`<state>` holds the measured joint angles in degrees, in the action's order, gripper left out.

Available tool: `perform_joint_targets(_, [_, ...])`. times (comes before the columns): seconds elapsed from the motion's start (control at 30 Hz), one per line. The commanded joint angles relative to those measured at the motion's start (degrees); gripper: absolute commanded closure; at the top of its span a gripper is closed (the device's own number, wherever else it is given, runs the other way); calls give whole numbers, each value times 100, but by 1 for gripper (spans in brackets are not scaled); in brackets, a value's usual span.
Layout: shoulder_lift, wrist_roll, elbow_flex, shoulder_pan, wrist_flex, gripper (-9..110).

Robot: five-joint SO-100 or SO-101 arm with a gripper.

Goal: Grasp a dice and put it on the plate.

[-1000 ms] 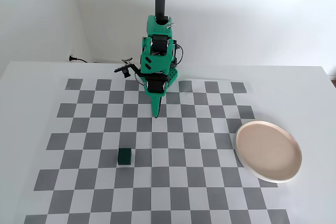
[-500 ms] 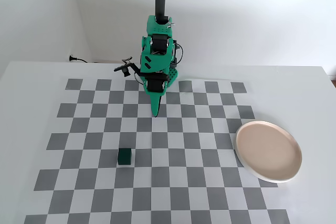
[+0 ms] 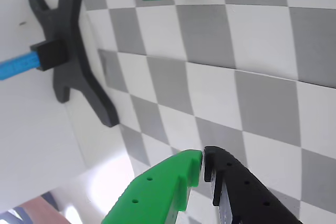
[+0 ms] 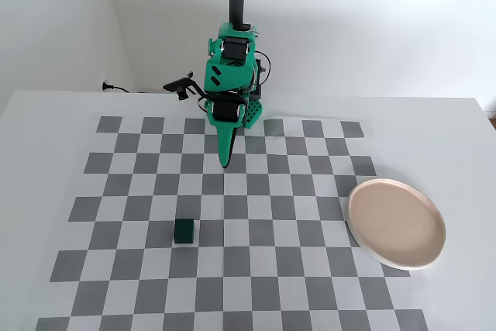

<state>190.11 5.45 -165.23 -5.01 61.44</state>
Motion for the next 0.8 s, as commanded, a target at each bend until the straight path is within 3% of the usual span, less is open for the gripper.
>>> perform_joint_targets(0.0, [-554,-35,888,-26,-325,106])
perform_joint_targets(0.33, [-1890,-448,1714,-176,-1292,106])
perform_joint_targets(0.77, [-4553,-2355,2979,-835,-2452,106])
